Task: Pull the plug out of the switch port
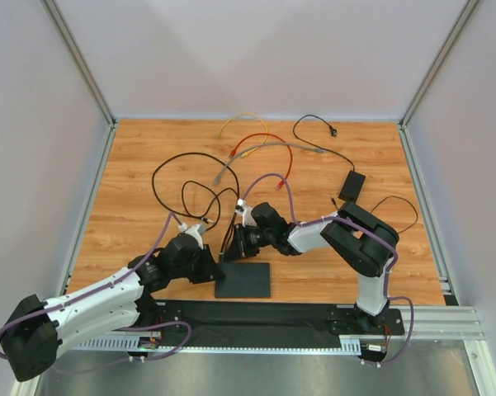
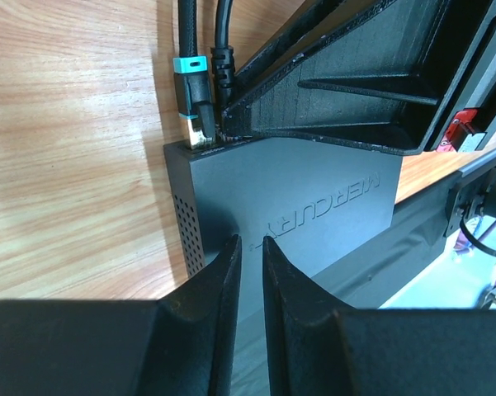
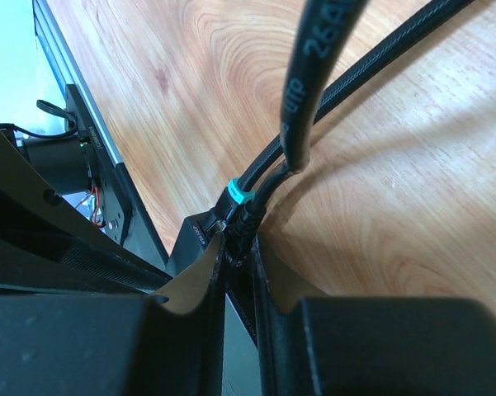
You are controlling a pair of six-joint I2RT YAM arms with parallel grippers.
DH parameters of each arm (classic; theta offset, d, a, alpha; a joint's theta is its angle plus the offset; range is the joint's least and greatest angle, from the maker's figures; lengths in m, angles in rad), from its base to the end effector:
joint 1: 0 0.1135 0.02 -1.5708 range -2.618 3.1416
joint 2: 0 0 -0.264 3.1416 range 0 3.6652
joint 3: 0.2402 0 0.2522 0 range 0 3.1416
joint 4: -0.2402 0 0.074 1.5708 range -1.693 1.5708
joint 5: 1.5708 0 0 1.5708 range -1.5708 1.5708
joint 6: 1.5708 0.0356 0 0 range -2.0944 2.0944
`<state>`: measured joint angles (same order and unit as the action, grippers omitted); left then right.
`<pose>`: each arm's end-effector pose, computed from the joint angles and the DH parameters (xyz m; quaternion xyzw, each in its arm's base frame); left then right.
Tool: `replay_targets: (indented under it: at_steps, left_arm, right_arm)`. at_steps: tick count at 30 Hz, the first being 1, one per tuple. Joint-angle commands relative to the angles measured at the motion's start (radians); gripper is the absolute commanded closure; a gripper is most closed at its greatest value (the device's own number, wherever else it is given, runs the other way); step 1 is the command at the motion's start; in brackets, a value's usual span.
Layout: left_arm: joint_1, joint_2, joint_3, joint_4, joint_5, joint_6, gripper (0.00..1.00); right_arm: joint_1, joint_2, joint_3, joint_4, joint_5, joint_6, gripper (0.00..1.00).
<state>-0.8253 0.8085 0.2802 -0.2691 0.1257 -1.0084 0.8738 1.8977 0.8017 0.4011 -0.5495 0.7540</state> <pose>0.1024 -0.1175 0.1546 -0.0609 0.9226 -0.3341 0.1828 0.2106 0.2805 0.1063 -0.1670 0.8632 0.4654 0.1017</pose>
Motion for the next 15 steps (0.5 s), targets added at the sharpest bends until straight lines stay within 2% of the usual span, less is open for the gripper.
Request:
replay_targets:
  at_steps: [1, 8, 15]
  left_arm:
    - [-0.002, 0.021, -0.012, 0.004, -0.003, 0.001, 0.76]
    - [-0.003, 0.081, -0.035, 0.073, 0.023, -0.013, 0.76]
    - [-0.003, 0.032, -0.044, 0.013, -0.004, -0.006, 0.77]
  right_arm:
    - [0.004, 0.020, 0.013, 0.005, 0.054, -0.015, 1.00]
    - [0.002, 0.061, 0.019, 0.041, 0.051, 0.018, 1.00]
    - [-0.018, 0.072, -0.005, 0.094, 0.059, 0.064, 1.00]
